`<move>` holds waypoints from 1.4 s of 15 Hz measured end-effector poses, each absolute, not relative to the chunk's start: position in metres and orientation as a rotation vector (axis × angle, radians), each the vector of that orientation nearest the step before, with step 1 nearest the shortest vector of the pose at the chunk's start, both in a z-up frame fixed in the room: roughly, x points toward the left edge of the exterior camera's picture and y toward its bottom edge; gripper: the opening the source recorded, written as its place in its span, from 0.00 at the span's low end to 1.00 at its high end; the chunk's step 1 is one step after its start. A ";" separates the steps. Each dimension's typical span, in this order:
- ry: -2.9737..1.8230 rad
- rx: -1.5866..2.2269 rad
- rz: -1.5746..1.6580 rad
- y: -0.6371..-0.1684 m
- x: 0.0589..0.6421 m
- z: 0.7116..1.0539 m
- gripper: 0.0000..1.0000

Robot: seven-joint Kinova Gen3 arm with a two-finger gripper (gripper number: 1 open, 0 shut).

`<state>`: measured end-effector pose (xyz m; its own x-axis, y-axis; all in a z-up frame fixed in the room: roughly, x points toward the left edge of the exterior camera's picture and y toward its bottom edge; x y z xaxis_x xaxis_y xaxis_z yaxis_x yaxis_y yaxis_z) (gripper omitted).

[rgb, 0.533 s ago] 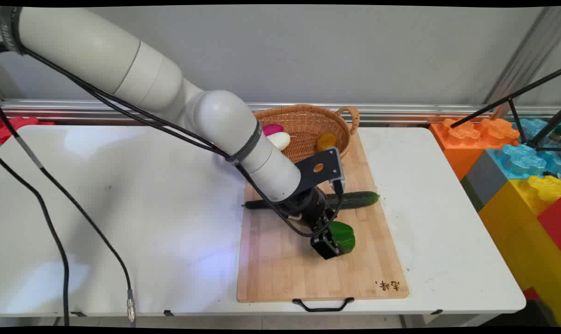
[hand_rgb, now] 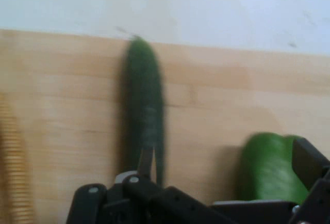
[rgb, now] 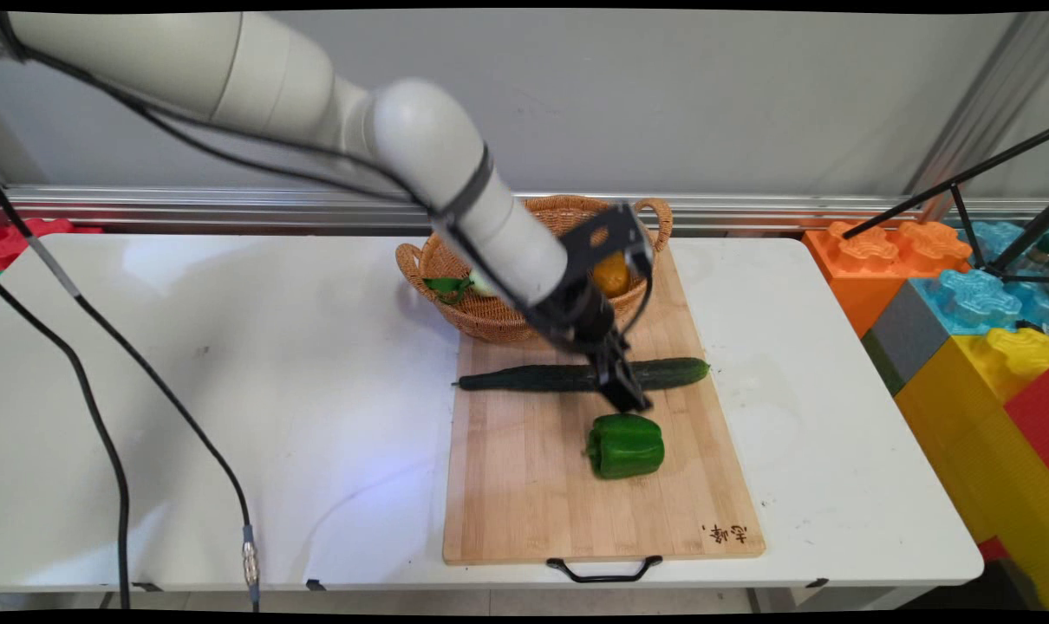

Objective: Pick up the potato from the vegetable basket

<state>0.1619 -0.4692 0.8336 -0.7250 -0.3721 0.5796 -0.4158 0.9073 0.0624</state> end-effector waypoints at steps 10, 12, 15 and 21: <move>-2.360 0.871 0.225 -0.563 0.182 0.885 1.00; -2.347 0.919 0.232 -0.576 0.184 0.886 1.00; -2.327 0.989 0.226 -0.595 0.185 0.881 1.00; -2.312 1.125 0.226 -0.632 0.185 0.856 1.00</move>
